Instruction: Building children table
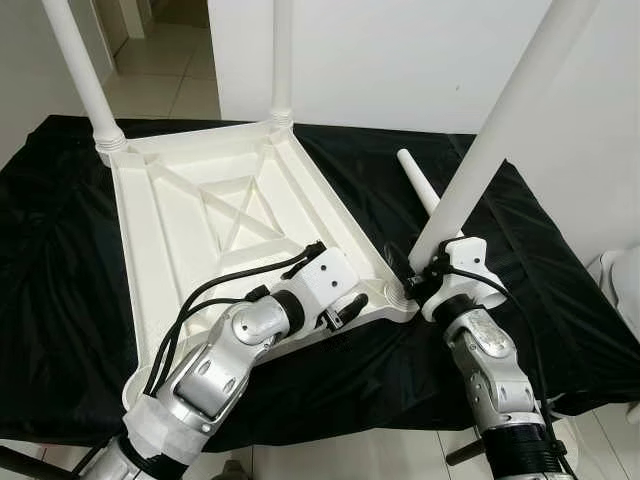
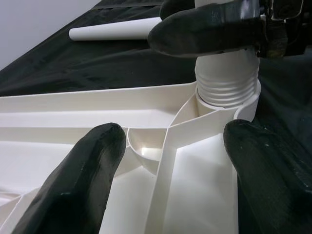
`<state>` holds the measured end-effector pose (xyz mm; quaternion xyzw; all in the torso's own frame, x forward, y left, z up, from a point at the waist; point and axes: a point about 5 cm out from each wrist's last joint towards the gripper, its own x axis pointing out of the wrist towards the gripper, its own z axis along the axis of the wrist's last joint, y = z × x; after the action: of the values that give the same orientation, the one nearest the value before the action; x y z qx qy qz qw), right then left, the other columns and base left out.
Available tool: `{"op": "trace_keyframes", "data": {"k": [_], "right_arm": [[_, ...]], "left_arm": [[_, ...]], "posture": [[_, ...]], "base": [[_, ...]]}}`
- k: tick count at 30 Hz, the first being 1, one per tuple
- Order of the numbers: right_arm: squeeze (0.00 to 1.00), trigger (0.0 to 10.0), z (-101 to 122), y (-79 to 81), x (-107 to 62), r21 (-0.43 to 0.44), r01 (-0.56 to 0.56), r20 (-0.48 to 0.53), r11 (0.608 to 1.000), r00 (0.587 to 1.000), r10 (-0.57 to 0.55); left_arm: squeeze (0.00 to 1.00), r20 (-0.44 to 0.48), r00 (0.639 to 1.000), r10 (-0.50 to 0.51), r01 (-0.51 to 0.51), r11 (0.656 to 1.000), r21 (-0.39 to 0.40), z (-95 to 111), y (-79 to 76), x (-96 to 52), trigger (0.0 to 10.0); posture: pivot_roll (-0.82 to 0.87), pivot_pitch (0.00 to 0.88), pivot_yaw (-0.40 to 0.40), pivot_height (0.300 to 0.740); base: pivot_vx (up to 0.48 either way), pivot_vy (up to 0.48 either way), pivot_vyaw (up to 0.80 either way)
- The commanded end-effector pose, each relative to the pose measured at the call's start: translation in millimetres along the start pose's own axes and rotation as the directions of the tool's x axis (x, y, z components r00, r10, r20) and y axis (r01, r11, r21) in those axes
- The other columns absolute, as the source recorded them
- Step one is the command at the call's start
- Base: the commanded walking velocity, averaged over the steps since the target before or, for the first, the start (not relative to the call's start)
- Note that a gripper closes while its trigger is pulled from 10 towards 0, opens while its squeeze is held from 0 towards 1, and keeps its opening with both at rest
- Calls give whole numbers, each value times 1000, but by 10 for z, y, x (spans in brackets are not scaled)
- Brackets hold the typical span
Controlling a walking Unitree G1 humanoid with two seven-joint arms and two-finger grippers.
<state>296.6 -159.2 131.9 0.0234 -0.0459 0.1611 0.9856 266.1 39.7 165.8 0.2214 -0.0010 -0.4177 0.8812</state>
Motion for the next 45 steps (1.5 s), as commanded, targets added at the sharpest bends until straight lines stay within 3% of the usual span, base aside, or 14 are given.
{"op": "trace_keyframes", "data": {"k": [1, 8, 10, 18, 19, 21, 26, 32, 33, 34, 35, 45], "right_arm": [[0, 10000, -308, -78, -104, 43, 138, -151, 989, 980, -130], [0, 10000, -271, -45, -32, 26, 258, -127, 966, 959, -253], [0, 10000, -278, 11, 56, 18, 332, -121, 943, 937, -327], [0, 10000, -275, 108, 199, 11, 381, -119, 925, 919, -377], [0, 10000, -244, 114, 317, 7, 448, -112, 894, 889, -444], [0, 10000, -244, 114, 317, 7, 448, -112, 894, 889, -444], [0, 10000, -177, 125, 509, -11, 559, -112, 829, 823, -557], [0, 10000, -133, 211, 614, 5, 562, -105, 827, 823, -558], [820, 10000, -100, 259, 648, 19, 548, -86, 837, 834, -544], [820, 10000, -100, 259, 648, 19, 548, -86, 837, 834, -544], [1000, 10000, -61, 303, 666, 29, 519, -56, 854, 854, -517], [1000, 10000, 113, 296, 698, 22, 429, 104, 903, 897, -429]], "left_arm": [[0, -5, 1000, -5, 5, 1000, -4, -6, -17, -23, 10000], [0, -6, 1000, -3, 3, 1000, -5, -7, -13, -25, 10000], [0, -6, 1000, 0, 0, 1000, -5, -6, -7, -24, 10000], [0, -2, 1000, -2, 2, 1000, -5, 1, -7, -19, 10000], [0, 2, 1000, -4, 4, 1000, -2, 14, -8, -8, 10000], [0, 2, 1000, -4, 4, 1000, -2, 14, -8, -8, 10000], [0, 5, 1000, -5, 5, 1000, 0, 22, -7, 12, 10000], [0, 7, 1000, -2, 2, 1000, -1, 25, -7, 20, 10000], [0, 7, 1000, 0, 0, 1000, -2, 27, -9, 22, 10000], [0, 7, 1000, 0, 0, 1000, -2, 27, -9, 22, 10000], [0, 8, 1000, 2, -2, 1000, -4, 28, -10, 23, 10000], [0, 16, 1000, -1, 1, 1000, -13, 40, -40, 49, 10000]], "posture": [[107, 48, -20, 740], [111, 48, -23, 740], [113, 44, -22, 740], [112, 39, -21, 740], [114, 33, -22, 740], [114, 33, -22, 740], [116, 29, -29, 740], [123, 29, -36, 740], [124, 28, -39, 740], [124, 28, -39, 740], [123, 26, -42, 740], [113, 14, -44, 740]], "base": [[0, 0, 0], [0, 0, 0], [0, 0, 0], [0, 0, 0], [0, 0, 0], [0, 0, 0], [0, 0, 0], [0, 0, 0], [0, 0, 0], [0, 0, 0], [0, 0, 0], [0, 0, 0]]}}
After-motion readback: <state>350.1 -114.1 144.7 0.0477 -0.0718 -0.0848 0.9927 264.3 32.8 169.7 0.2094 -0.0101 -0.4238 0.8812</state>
